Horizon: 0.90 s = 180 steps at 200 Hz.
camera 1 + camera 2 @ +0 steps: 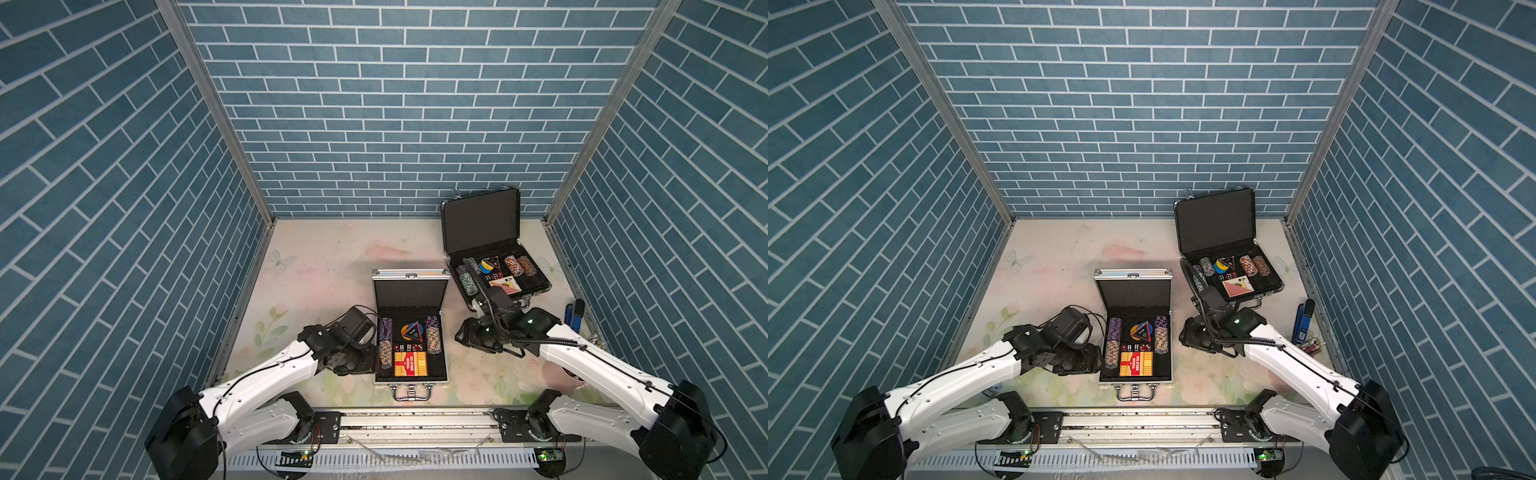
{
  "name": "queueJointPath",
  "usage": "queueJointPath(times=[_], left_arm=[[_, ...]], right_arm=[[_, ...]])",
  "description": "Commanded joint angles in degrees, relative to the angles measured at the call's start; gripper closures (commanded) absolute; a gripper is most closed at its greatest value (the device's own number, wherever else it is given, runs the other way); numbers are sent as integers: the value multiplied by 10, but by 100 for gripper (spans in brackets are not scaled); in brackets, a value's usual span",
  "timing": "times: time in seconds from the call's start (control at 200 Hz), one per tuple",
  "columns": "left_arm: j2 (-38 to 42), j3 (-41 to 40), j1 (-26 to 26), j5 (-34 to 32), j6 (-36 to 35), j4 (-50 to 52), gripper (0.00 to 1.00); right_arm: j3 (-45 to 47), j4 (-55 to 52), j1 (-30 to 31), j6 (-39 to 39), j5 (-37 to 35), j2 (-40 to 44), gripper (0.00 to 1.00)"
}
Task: Close the poker set cases
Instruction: Move the poker set case to the center of the board, then close the lid of the poker set case.
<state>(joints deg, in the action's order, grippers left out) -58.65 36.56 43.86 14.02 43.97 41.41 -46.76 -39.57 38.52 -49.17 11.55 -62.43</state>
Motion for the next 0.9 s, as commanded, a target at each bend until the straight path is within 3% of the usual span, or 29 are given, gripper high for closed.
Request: queueJointPath(times=[0.0,0.21,0.52,0.705,0.895], left_arm=[[23,7,-15,-24,-10,30,24],[59,-14,-110,-1,-33,1,16],[24,-16,-207,43,-78,-52,9],[19,-16,-239,59,-97,-62,7],[20,-21,-266,69,-107,-67,6]], right_arm=[[-64,-60,-44,64,14,8,47],[-192,-40,-113,128,49,-68,45],[-350,36,-126,139,106,-205,45],[-377,63,-122,123,181,-258,50],[-348,65,-118,116,211,-249,57]])
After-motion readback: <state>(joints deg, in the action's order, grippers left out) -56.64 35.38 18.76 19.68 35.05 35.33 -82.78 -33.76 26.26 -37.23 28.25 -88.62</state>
